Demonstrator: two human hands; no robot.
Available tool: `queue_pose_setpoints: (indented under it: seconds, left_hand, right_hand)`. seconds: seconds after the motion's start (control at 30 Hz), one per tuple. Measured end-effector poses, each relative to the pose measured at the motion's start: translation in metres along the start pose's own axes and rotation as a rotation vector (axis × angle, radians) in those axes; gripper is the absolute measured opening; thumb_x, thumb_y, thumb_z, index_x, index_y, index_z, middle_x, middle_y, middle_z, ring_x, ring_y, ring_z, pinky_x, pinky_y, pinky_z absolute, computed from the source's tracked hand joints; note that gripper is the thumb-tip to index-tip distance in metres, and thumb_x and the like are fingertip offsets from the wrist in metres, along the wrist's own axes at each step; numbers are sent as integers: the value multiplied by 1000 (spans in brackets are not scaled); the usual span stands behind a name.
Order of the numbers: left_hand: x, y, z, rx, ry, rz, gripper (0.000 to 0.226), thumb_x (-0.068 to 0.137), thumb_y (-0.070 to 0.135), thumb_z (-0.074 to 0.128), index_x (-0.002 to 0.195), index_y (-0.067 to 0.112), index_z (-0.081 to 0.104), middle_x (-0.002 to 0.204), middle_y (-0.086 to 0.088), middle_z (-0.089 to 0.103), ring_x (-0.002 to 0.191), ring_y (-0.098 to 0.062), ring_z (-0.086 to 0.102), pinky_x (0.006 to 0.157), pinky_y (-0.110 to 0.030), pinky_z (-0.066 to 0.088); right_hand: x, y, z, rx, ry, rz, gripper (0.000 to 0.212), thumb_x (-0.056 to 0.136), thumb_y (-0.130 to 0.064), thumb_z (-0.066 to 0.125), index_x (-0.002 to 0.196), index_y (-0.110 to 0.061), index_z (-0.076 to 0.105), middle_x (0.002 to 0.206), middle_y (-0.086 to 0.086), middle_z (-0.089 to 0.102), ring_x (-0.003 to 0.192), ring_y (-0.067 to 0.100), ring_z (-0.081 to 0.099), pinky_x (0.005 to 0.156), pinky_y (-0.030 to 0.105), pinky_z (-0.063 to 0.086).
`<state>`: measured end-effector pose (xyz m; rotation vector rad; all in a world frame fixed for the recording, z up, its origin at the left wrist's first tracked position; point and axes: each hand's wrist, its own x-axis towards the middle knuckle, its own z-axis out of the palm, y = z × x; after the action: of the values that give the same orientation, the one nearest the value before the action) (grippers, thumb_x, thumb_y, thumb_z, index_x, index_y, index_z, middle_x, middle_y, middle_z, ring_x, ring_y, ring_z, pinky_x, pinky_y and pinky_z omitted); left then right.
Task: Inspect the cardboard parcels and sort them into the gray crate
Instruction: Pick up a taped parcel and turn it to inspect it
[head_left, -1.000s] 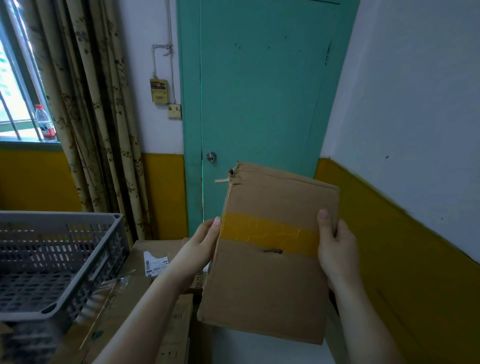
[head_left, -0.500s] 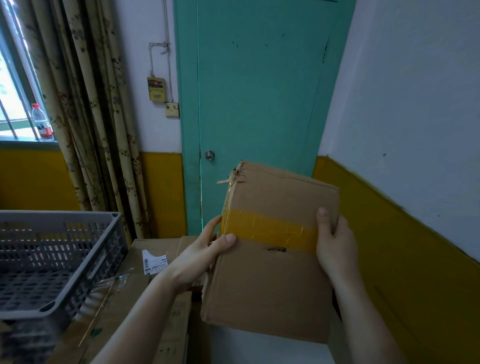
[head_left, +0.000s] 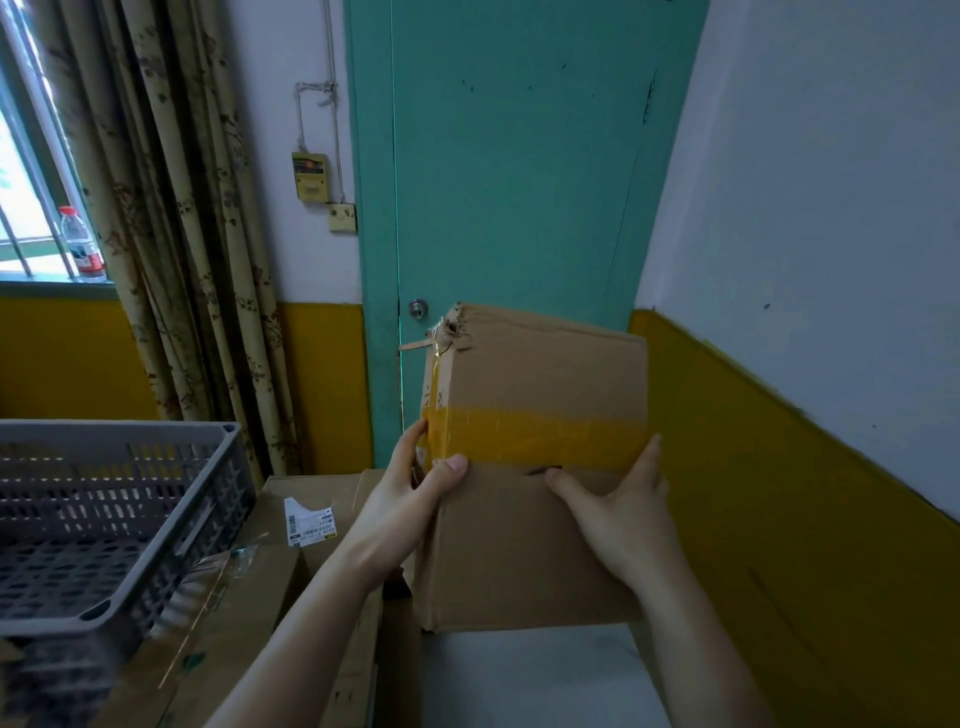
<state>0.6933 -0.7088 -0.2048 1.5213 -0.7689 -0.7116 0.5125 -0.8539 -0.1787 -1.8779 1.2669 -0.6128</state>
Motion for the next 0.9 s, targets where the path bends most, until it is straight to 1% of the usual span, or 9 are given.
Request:
queue_pose_setpoints:
  seconds: [0.17,0.37,0.47,0.53,0.6,0.67,0.77,0.83,0.9]
  left_hand:
    - [-6,5,9,37,-10,37,121,58,86,66,158,50,11,152,7,42,133,-19,52,114,-49,45]
    - [-9,12,8,38,42,32,121,57,85,64,159,48,10,154,2,42,132,-23,54,113,-50,47]
    - [-10,14,10,56,79,36,121,56,87,64,158,48,11,156,3,41,133,-23,52,113,-51,46]
    - [-11,15,12,81,101,37,123,55,89,64,158,49,11,158,2,38,136,-24,50,114,-52,45]
    - [-11,15,13,110,106,46,127,53,92,65,159,50,10,160,2,34,140,-24,46,115,-53,44]
    - [-13,15,14,135,99,72,131,50,97,65,159,50,8,162,3,30,143,-23,42,116,-53,42]
    - [-15,15,17,197,106,113,131,48,101,61,157,54,7,163,10,22,142,-15,35,117,-46,39]
    - [-17,16,17,198,130,133,128,48,103,58,156,55,9,162,11,23,138,-12,35,115,-43,39]
    - [-17,17,17,165,153,150,124,52,101,59,156,53,12,161,6,29,142,-15,38,118,-49,38]
  right_hand:
    - [-1,-6,-2,11,38,1,122,84,-62,69,158,-31,-23,170,3,2,150,40,23,112,58,38]
    - [-8,-7,-1,-8,67,-112,117,85,-68,64,159,-33,-18,170,-1,-5,155,35,13,118,59,30]
    - [-19,-7,8,-247,172,-267,112,78,-91,37,161,-30,-7,169,3,-8,156,35,5,122,58,22]
    - [-24,-10,12,-376,223,-318,115,73,-98,15,162,-27,-1,169,7,-9,156,35,-1,123,58,16]
    - [-26,-14,13,-421,247,-346,117,73,-98,8,163,-23,6,170,9,-6,156,34,-3,124,57,13]
    - [-29,-16,14,-409,244,-415,112,76,-96,12,163,-26,9,170,9,-2,157,32,-2,124,57,15]
    - [-35,-16,16,-357,217,-492,104,77,-95,14,162,-36,1,171,6,-8,157,29,-6,125,56,13]
    - [-37,-17,17,-326,199,-489,113,71,-99,8,162,-35,-3,171,6,-11,157,28,-8,126,54,9]
    - [-37,-17,15,-290,169,-459,125,62,-104,3,162,-30,-7,171,5,-12,157,26,-8,127,54,9]
